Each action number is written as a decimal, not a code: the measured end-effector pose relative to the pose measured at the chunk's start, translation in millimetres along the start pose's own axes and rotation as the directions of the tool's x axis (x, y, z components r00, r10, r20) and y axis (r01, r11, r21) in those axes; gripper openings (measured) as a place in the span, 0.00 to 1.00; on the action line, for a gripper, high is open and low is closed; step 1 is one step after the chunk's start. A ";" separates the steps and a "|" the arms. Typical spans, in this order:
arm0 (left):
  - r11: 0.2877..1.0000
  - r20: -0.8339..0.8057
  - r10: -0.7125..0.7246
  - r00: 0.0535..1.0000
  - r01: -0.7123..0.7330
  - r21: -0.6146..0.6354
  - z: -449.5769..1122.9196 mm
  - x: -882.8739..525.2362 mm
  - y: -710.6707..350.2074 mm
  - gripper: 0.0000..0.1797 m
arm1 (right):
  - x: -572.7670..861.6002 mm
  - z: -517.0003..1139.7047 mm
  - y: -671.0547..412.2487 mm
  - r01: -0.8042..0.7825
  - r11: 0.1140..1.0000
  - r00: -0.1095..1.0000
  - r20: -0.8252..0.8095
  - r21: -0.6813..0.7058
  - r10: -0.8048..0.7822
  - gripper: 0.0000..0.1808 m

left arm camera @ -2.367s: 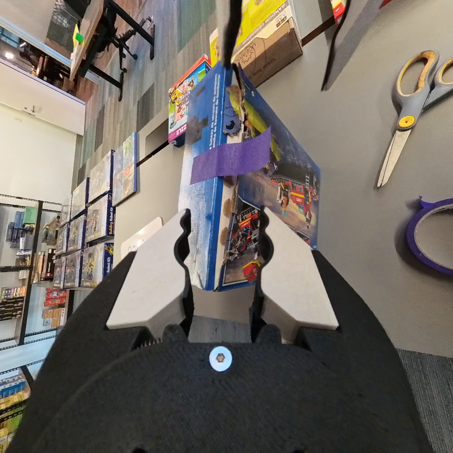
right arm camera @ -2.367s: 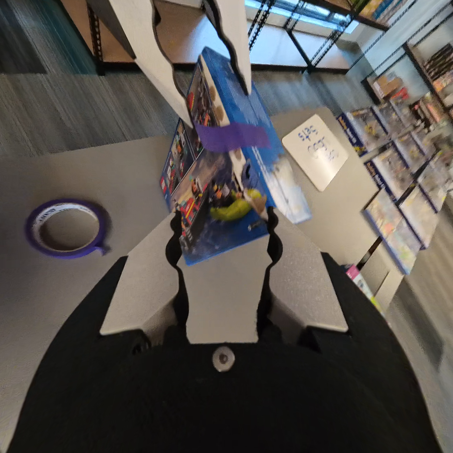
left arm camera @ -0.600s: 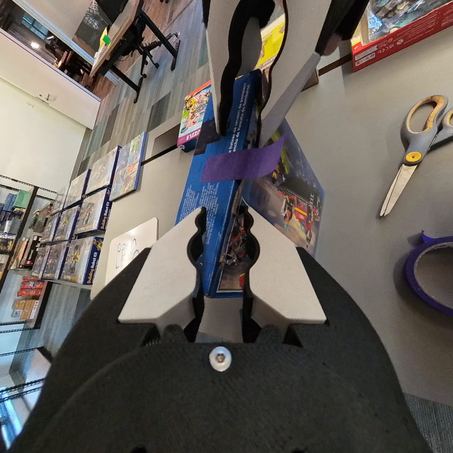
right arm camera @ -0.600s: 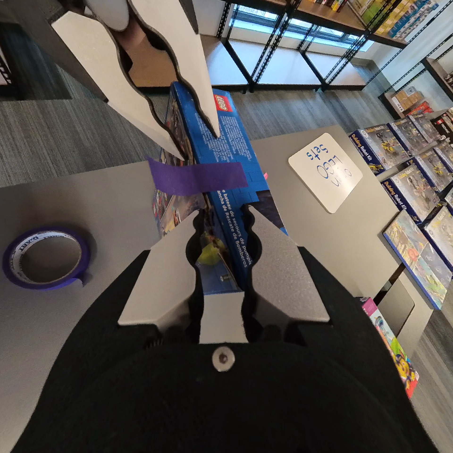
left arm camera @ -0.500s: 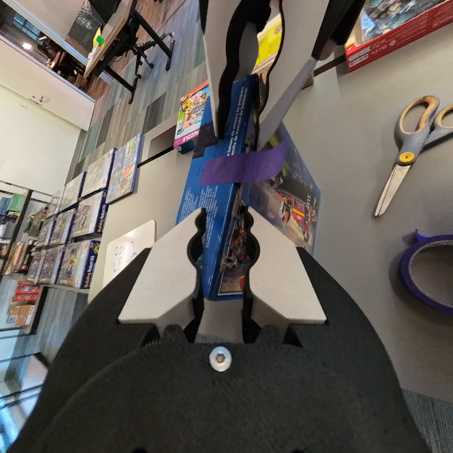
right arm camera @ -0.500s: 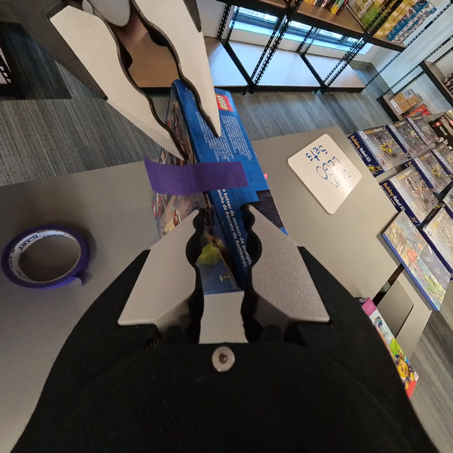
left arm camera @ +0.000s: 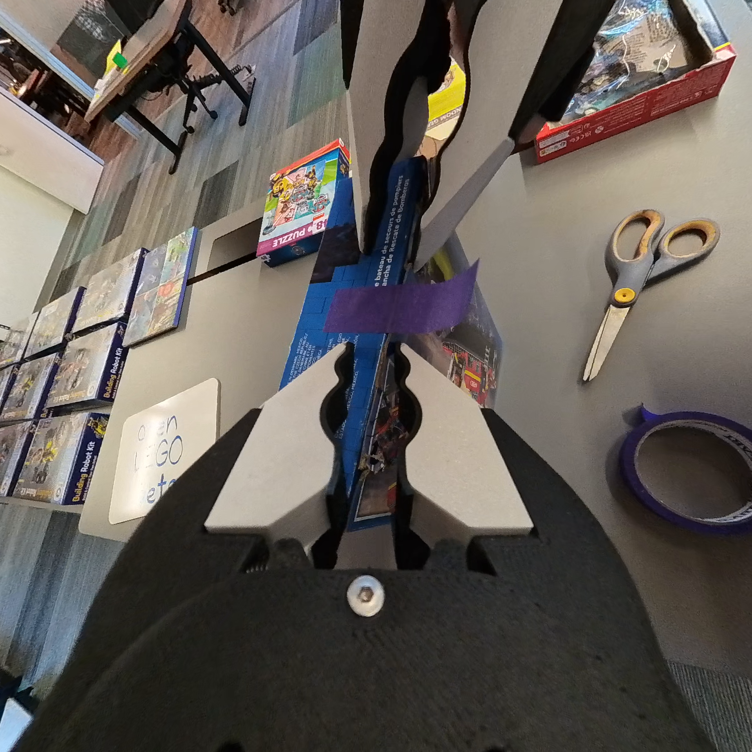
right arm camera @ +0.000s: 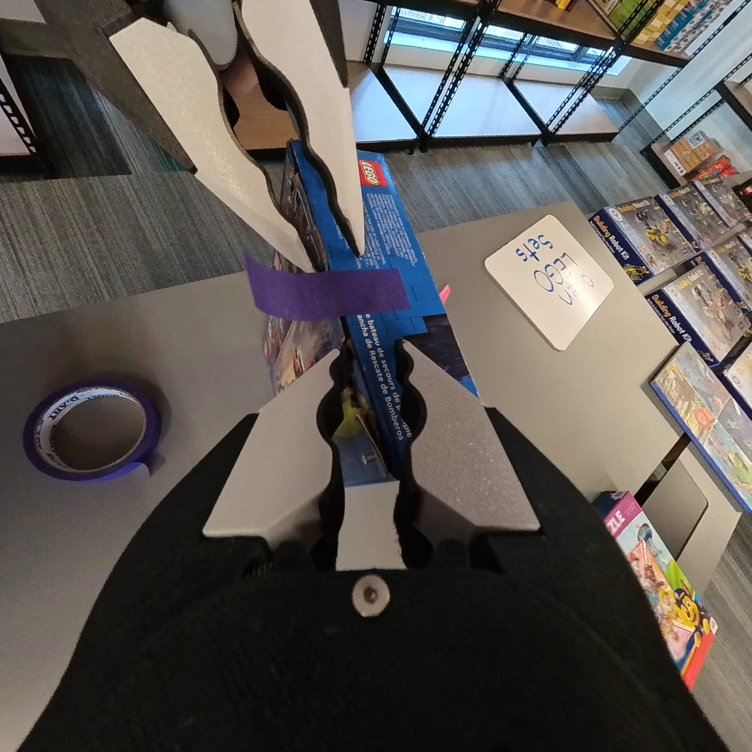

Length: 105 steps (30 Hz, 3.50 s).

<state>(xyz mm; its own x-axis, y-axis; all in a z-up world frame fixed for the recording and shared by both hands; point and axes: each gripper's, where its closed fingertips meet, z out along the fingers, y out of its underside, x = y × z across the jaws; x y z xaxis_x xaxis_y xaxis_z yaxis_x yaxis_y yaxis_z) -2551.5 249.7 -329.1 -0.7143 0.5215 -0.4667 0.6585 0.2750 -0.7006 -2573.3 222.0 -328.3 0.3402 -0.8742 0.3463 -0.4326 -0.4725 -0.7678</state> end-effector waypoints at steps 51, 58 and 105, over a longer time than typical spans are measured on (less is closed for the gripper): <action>1.000 0.030 -0.028 0.999 0.028 -0.010 1.4 0.8 -1.3 0.08 | -32.6 0.6 -19.3 -0.995 -0.095 -0.101 0.414 -0.035 0.905 0.06; 1.000 0.033 -0.026 0.999 0.026 -0.011 1.7 0.7 -1.2 0.08 | -31.4 -3.5 -24.8 -0.990 -0.132 -0.143 0.444 -0.056 0.885 0.00; 0.999 0.023 -0.049 0.999 0.050 -0.020 2.4 0.9 -1.0 0.08 | -42.6 18.9 3.3 -0.973 -0.193 -0.229 0.420 -0.128 0.878 0.00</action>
<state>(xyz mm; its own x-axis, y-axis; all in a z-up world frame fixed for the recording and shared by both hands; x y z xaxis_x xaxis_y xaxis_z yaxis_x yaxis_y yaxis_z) -2553.4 248.0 -330.1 -0.7511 0.4888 -0.4437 0.6267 0.3166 -0.7120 -2573.4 259.8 -355.8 -0.1067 -0.1676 -0.9801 -0.3542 0.9274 -0.1200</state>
